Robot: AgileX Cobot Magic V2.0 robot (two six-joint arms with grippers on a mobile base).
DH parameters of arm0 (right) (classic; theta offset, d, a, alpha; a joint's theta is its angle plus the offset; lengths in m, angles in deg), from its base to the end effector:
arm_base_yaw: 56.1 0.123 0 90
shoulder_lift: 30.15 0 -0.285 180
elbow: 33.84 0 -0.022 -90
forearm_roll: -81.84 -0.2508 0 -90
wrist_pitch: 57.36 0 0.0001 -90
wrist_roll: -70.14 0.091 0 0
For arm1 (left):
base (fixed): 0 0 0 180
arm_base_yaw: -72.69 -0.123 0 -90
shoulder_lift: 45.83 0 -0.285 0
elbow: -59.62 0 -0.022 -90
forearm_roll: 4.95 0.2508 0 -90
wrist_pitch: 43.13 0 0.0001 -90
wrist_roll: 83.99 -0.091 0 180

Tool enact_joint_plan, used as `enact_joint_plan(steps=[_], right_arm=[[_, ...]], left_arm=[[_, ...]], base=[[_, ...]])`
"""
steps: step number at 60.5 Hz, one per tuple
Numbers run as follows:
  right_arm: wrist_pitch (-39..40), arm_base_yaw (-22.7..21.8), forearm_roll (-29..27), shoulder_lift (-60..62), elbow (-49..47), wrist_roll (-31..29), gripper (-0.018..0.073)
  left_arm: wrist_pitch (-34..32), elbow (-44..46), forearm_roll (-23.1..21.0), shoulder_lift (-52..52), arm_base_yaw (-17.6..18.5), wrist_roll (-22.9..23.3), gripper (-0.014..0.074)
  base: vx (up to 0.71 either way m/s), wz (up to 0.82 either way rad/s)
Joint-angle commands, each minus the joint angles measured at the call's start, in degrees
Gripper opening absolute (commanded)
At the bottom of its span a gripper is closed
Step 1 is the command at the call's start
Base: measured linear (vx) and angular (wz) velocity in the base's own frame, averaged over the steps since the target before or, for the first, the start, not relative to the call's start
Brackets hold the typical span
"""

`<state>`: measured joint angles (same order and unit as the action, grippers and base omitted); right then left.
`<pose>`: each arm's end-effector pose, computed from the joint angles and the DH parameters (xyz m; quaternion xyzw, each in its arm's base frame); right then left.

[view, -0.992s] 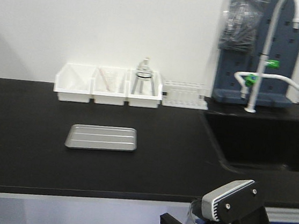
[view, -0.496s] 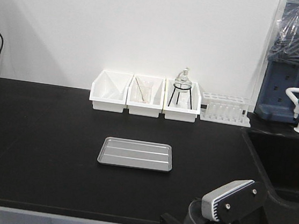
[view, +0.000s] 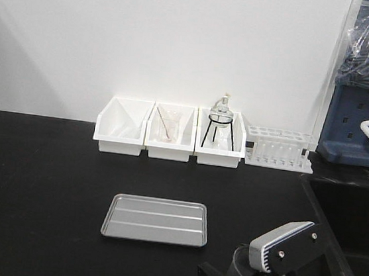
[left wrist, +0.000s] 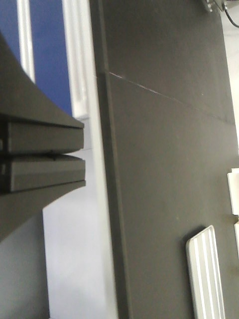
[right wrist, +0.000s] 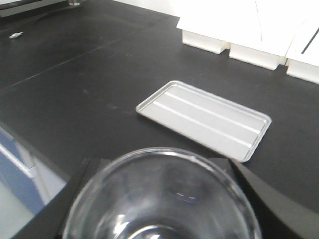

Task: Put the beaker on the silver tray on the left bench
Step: 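Approach the silver tray with the beaker in the right gripper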

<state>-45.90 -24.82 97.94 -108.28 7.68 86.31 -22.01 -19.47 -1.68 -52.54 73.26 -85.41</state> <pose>0.2165 0.1373 0.2678 -0.2318 0.7783 0.1806 0.5549 0.0525 0.0014 0.1701 0.0292 0.8027 0.0285 0.5949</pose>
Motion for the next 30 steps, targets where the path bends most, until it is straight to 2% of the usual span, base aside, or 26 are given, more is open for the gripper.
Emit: enact_joint_plan(steps=[1, 30], right_arm=[[4.36, -0.03, -0.03, 1.28, -1.52, -0.55, -0.0011], [4.36, -0.03, -0.03, 1.28, -1.52, -0.55, -0.0011]], left_arm=[[-4.67, -1.13, -0.17, 0.47, 0.31, 0.1, 0.0001], [-4.67, -1.13, -0.17, 0.47, 0.31, 0.1, 0.0001]], base=[[0.27, -0.04], [0.24, -0.03]])
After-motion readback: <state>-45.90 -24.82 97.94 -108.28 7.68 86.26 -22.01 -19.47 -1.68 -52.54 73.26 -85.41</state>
